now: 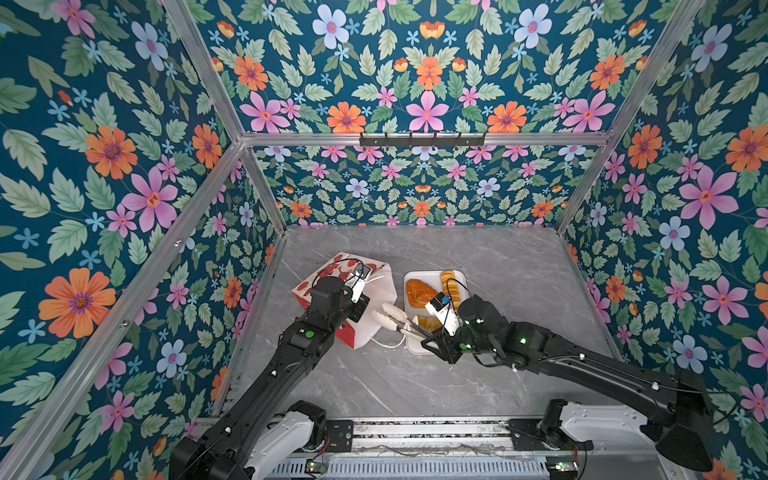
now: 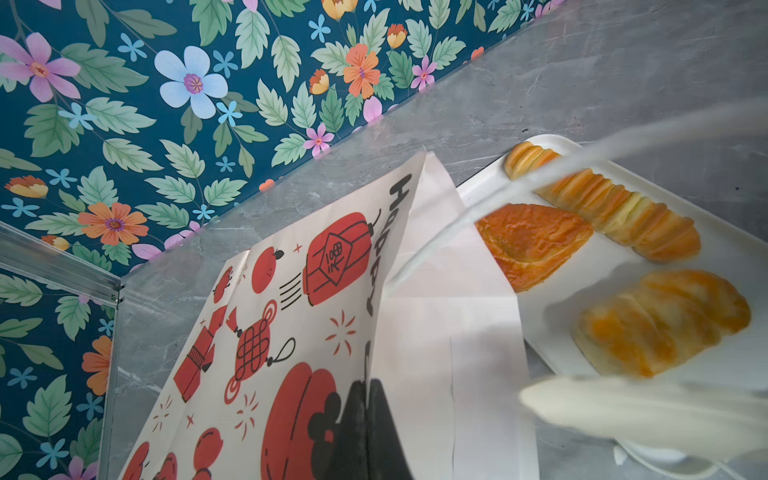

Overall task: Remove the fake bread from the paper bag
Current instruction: 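Move the tongs with the right gripper back into the bag's mouth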

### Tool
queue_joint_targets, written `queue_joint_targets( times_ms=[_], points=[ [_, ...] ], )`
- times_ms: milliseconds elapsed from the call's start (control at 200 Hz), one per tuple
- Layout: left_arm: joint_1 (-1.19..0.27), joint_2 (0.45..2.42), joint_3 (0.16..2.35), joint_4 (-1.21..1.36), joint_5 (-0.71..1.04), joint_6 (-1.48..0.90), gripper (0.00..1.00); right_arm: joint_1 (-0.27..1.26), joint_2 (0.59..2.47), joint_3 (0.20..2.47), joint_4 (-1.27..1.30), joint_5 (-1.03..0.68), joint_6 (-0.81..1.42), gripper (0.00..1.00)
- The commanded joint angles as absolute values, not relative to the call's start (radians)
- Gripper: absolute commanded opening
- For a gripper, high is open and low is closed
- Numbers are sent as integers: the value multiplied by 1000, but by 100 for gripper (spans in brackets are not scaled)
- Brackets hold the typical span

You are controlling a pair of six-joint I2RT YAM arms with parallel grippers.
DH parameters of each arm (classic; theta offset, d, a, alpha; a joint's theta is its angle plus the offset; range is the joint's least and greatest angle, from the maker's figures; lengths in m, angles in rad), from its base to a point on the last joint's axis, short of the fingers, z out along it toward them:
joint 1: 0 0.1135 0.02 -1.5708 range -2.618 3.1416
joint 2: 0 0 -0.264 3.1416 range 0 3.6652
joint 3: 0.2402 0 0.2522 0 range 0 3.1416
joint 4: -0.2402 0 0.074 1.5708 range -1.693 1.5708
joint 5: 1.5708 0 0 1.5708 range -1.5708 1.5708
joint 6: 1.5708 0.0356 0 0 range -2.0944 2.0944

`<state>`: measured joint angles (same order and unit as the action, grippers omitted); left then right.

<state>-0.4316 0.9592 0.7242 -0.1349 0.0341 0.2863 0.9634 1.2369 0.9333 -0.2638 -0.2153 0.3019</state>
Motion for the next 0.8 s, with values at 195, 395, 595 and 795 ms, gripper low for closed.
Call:
queue_joint_targets(
  times_ms=[195, 395, 595, 795],
  points=[
    [-431, 972, 726, -112, 66, 281, 0, 954, 1435, 1039, -114, -261, 343, 37],
    [-431, 970, 730, -112, 70, 281, 0, 890, 1565, 1065, 14, -334, 484, 38],
    [-431, 963, 726, -112, 76, 279, 0, 880, 1698, 1164, 0, -355, 494, 41],
    [-430, 954, 726, -112, 80, 279, 0, 856, 1785, 1226, 2, -376, 520, 42]
  ],
)
